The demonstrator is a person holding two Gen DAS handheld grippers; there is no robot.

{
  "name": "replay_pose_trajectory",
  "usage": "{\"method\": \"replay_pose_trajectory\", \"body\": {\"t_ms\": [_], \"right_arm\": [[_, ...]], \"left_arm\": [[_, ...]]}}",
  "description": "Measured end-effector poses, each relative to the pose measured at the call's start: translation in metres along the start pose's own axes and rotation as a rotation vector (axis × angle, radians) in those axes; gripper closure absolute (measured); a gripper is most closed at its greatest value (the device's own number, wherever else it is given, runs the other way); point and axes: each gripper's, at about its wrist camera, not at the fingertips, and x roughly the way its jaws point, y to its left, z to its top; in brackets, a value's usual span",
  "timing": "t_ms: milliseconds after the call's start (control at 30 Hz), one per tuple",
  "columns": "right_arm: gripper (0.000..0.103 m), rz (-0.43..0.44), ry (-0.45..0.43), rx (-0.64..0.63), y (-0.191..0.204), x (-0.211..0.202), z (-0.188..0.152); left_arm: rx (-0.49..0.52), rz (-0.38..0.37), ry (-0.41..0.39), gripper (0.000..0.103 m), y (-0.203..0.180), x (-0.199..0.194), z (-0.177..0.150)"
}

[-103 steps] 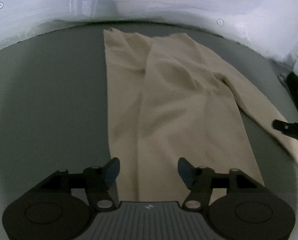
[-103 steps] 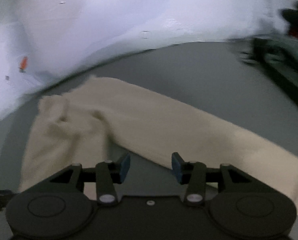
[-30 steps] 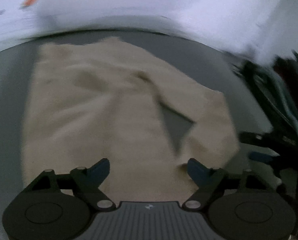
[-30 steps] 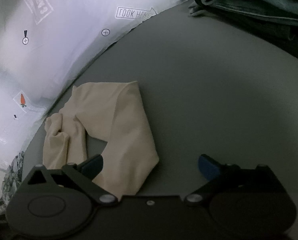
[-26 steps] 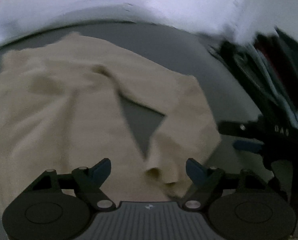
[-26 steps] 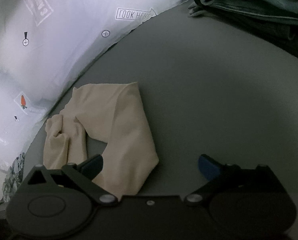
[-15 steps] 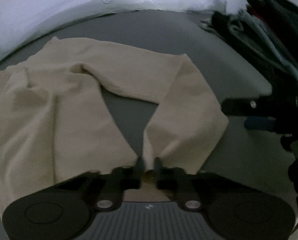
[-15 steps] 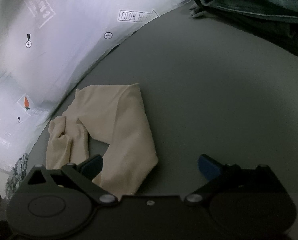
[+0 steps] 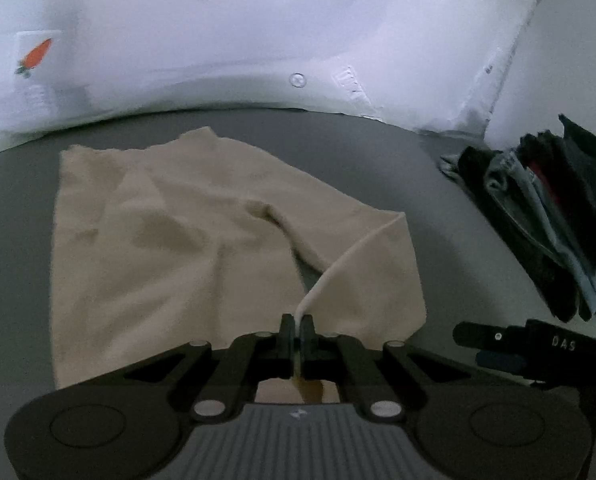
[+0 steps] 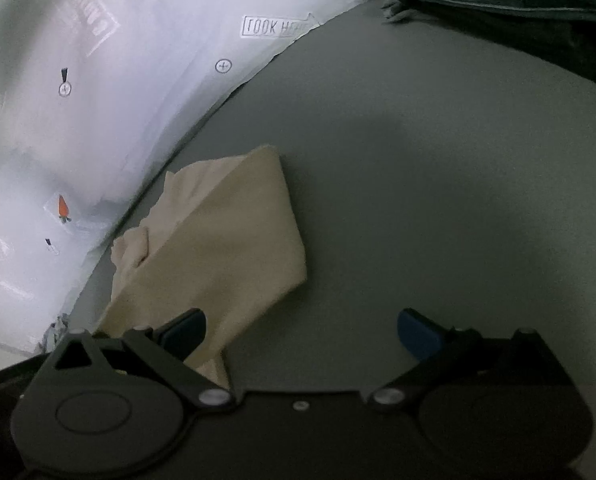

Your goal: Fold clothes

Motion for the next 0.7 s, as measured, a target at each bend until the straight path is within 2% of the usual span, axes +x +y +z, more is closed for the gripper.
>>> {"method": "replay_pose_trajectory", "body": {"t_ms": [100,233,433,533,700], "right_arm": [[0.000,0.005,-0.002,0.007,0.019,0.000,-0.015],[0.000,0.001,-0.006,0.001,0.043,0.003,-0.034],[0.000,-0.012,-0.013,0.002,0.075,0.010,-0.057],[0.000,-0.020,-0.034,-0.023,0.096,0.014,-0.067],[0.000,-0.043,-0.073,-0.045,0.125,0.019,-0.080]], "left_arm": [[-0.004,0.013,-0.014,0.101,0.021,-0.014,-0.005],[-0.062,0.016,-0.031,0.101,0.056,-0.029,-0.007],[-0.109,0.025,-0.095,0.101,0.113,-0.053,-0.001],[-0.137,0.013,-0.135,0.101,0.138,-0.061,0.015],[-0.165,-0.020,-0.292,0.101,0.172,-0.097,0.061]]}}
